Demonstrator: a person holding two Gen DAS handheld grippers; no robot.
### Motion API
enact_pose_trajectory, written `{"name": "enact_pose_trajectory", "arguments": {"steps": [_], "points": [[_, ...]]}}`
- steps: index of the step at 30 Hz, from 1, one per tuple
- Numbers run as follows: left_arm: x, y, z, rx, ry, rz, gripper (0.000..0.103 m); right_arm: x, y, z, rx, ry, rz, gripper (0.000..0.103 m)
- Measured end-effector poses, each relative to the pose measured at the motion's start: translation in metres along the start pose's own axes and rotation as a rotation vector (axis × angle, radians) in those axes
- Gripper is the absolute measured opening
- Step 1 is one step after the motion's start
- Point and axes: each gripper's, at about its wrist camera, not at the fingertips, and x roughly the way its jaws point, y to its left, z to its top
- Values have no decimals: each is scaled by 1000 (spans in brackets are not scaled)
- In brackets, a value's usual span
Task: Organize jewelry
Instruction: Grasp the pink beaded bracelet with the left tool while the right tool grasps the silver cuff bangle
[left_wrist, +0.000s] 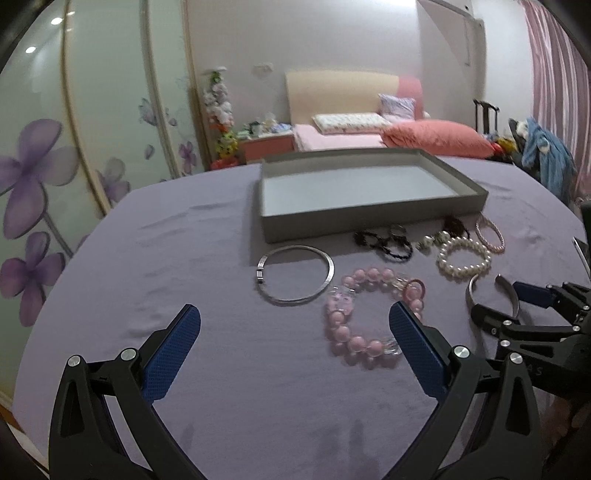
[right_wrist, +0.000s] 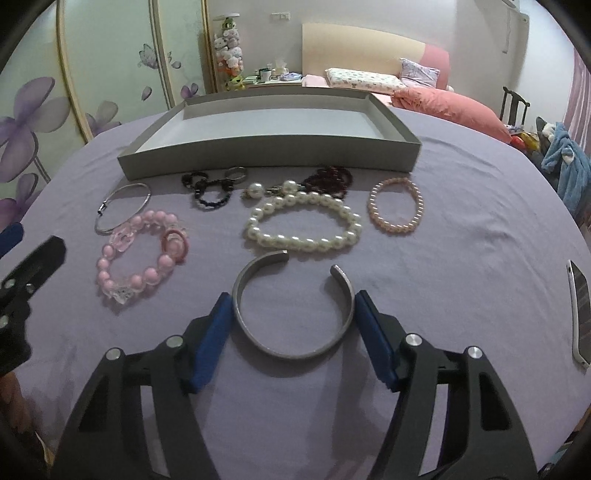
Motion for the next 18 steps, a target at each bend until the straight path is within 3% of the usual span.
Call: {"name": "enact_pose_trajectory", "arguments": {"steps": [2,8,14,18], "points": [[6,-4,3,14,16,-9,99,2,-6,2,3,-4,-1,65],[33,-12,6,26,119,-35,74,3,-12,5,-2,-11,5,65],[49,-14,4,24,192,-64,60,4,-13,6,-3,-12,9,66],[54,-15,7,18,200,-83,55,4,-13,6,-3,-13,9,66]]}}
